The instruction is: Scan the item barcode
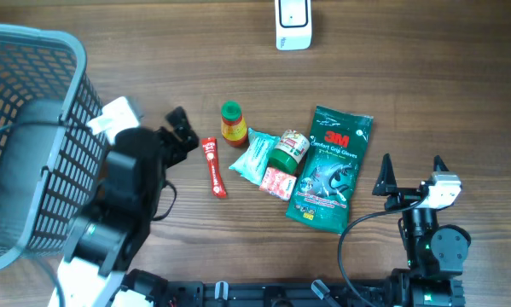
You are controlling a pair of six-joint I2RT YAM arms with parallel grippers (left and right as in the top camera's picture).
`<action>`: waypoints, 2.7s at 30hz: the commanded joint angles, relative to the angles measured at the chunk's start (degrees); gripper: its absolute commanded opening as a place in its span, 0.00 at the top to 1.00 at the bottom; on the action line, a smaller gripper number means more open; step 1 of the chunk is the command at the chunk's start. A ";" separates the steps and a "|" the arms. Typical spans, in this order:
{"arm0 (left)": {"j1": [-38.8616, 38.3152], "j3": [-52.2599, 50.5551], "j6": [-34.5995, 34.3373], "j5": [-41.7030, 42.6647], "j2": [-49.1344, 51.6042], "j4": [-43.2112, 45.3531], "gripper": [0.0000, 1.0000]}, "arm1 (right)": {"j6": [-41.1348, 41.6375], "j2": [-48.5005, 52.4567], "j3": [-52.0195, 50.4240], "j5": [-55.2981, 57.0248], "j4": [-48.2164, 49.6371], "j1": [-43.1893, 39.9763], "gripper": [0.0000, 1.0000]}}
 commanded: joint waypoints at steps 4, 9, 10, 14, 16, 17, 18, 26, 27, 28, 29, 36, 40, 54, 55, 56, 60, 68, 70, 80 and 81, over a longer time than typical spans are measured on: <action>-0.24 -0.07 -0.11 -5.92 -3.72 -2.08 0.00 | 0.83 -0.26 -0.04 -0.44 0.13 -0.09 0.00; -0.24 -0.07 -0.11 -10.60 -3.28 -1.99 0.00 | 0.83 -0.26 -0.04 -0.44 0.13 -0.09 0.00; -0.24 -0.07 -0.11 -11.19 -3.28 -2.01 0.00 | 0.83 -0.26 -0.04 -0.44 0.13 -0.09 0.00; -0.24 -0.07 -0.11 -13.90 -3.28 -2.19 0.00 | 0.83 -0.26 -0.04 -0.44 0.13 -0.09 0.00; -0.24 -0.02 -0.09 -15.85 -3.28 -2.16 0.00 | 0.83 -0.26 -0.04 -0.44 0.13 -0.09 0.00; -0.24 0.04 -0.07 -16.35 -3.28 -2.14 0.00 | 0.83 -0.26 -0.04 -0.44 0.13 -0.09 0.00; -0.24 0.13 1.70 -16.50 -3.30 -1.53 0.00 | 0.83 -0.26 -0.04 -0.44 0.13 -0.09 0.00; -0.24 3.30 15.45 -16.50 -5.14 12.44 0.00 | 0.81 -0.26 -0.04 -0.44 0.13 -0.09 0.00; -0.24 3.96 16.59 -16.50 -5.29 15.96 0.00 | 0.83 -0.26 -0.04 -0.44 0.13 -0.09 0.00; -0.26 4.26 18.08 -16.50 -5.29 20.22 0.00 | 0.83 -0.26 -0.04 -0.44 0.13 -0.09 0.00; -0.26 4.33 19.10 -16.48 -5.27 25.75 0.00 | 0.83 -0.26 -0.04 -0.44 0.13 -0.09 0.00; -0.26 4.35 35.74 -16.50 -5.29 44.39 0.00 | 0.83 -0.26 -0.04 -0.44 0.13 -0.09 0.00; -0.26 4.35 44.19 -16.52 -5.29 45.44 0.00 | 0.83 -0.26 -0.04 -0.44 0.13 -0.09 0.00; -0.24 4.35 48.68 -16.20 -15.02 42.71 0.00 | 0.83 -0.26 -0.04 -0.44 0.13 -0.09 0.00; -0.24 4.35 48.26 -15.15 -16.06 41.72 0.00 | 0.85 -0.26 -0.04 -0.44 0.13 -0.09 0.00; -0.24 4.35 47.45 -12.59 -18.16 39.71 0.00 | 0.83 -0.26 -0.04 -0.44 0.13 -0.09 0.00; -0.17 4.33 47.21 -10.01 -22.12 38.03 0.00 | 0.83 -0.26 -0.04 -0.44 0.13 -0.09 0.00; 0.13 4.26 42.86 -9.99 -28.74 36.94 0.00 | 0.83 -0.26 -0.04 -0.44 0.13 -0.09 0.00; 1.16 4.22 42.86 -9.97 -30.53 36.57 0.00 | 0.83 -0.26 -0.04 -0.44 0.13 -0.09 0.00; 11.82 2.49 30.08 -3.34 -39.67 33.11 0.00 | 0.81 -0.26 -0.04 -0.44 0.13 -0.09 0.00; 12.76 1.95 28.92 -3.13 -40.92 33.14 0.00 | 0.83 -0.26 -0.04 -0.44 0.13 -0.09 0.00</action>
